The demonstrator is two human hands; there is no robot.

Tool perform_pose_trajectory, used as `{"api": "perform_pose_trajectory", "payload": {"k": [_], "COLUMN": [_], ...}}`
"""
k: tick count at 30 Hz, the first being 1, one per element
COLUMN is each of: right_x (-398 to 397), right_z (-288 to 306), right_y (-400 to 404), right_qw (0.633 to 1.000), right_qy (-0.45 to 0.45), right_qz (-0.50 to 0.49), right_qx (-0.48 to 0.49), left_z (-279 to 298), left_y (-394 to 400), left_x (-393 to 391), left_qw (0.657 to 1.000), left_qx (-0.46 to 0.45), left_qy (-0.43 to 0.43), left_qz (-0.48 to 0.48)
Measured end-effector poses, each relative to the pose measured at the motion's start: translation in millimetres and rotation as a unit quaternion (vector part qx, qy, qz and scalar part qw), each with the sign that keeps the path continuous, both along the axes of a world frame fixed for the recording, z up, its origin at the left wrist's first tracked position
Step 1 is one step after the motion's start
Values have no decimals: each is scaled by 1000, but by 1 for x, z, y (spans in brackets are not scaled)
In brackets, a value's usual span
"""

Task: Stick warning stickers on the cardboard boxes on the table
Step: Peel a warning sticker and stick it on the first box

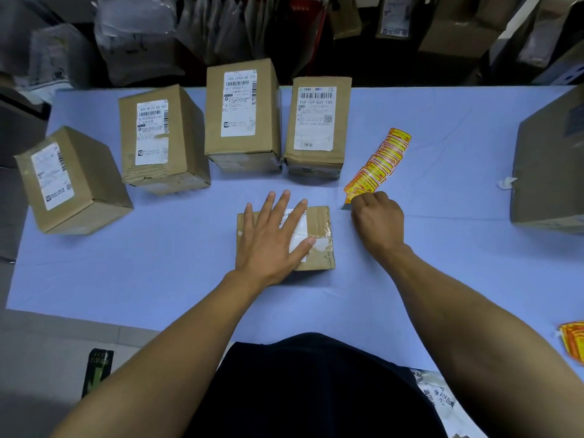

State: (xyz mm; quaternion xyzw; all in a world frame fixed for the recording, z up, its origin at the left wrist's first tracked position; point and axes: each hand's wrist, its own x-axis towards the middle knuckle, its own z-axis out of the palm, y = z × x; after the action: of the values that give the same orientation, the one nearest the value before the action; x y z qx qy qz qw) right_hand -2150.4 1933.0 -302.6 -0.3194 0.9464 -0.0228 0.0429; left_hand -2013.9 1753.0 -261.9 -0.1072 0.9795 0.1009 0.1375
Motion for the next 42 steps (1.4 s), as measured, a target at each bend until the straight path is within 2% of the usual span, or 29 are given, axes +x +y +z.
{"api": "perform_pose_trajectory", "payload": {"k": [4,6,8,10,12,14,15,17,21,25,26,27,29,30,32,34,36,39,41,42], "right_x": [5,7,8,8,10,17,23,35,59,77,82,85,88,88,88,89,90,93,95,96], "right_z": [-11,-4,8,25,48,72,82,101,129,143,144,145,147,146,146,145,145,148,150,151], "right_y": [6,7,4,3,3,5,6,7,0,-10,-11,-9,-3,-1,3,2,-2,-5,-8,-11], "right_qw": [995,989,967,913,827,739,717,702,716,735,758,800,900,931,956,961,959,954,952,948], "right_qy": [-101,-132,-161,-224,-312,-393,-418,-444,-456,-430,-396,-336,-180,-116,-61,-27,6,2,-37,-77], "right_qz": [-20,-46,-123,-214,-284,-312,-306,-282,-239,-229,-227,-210,-108,-38,61,100,118,124,91,53], "right_qx": [17,-51,-152,-267,-373,-449,-467,-479,-471,-472,-467,-450,-381,-343,-282,-256,-259,-275,-290,-304], "left_z": [3,5,7,12,21,32,40,56,81,90,92,94,97,99,103,105,104,103,105,104], "left_y": [0,0,0,-2,-4,-2,1,8,21,24,23,20,10,5,-4,-10,-12,-15,-16,-16], "left_x": [0,0,-2,-5,-9,-12,-14,-18,-19,-9,-7,-6,-5,-4,-1,2,6,9,10,11], "left_qw": [1000,1000,999,997,991,978,966,930,807,751,738,721,665,629,564,522,506,498,511,535], "left_qx": [15,23,34,69,121,193,233,321,527,584,594,605,642,668,712,734,740,741,738,725], "left_qy": [2,0,-7,-25,-26,18,48,87,96,101,92,80,42,11,-60,-112,-137,-146,-146,-135], "left_qz": [3,4,6,20,46,80,100,153,248,292,308,329,378,397,414,420,422,426,416,413]}}
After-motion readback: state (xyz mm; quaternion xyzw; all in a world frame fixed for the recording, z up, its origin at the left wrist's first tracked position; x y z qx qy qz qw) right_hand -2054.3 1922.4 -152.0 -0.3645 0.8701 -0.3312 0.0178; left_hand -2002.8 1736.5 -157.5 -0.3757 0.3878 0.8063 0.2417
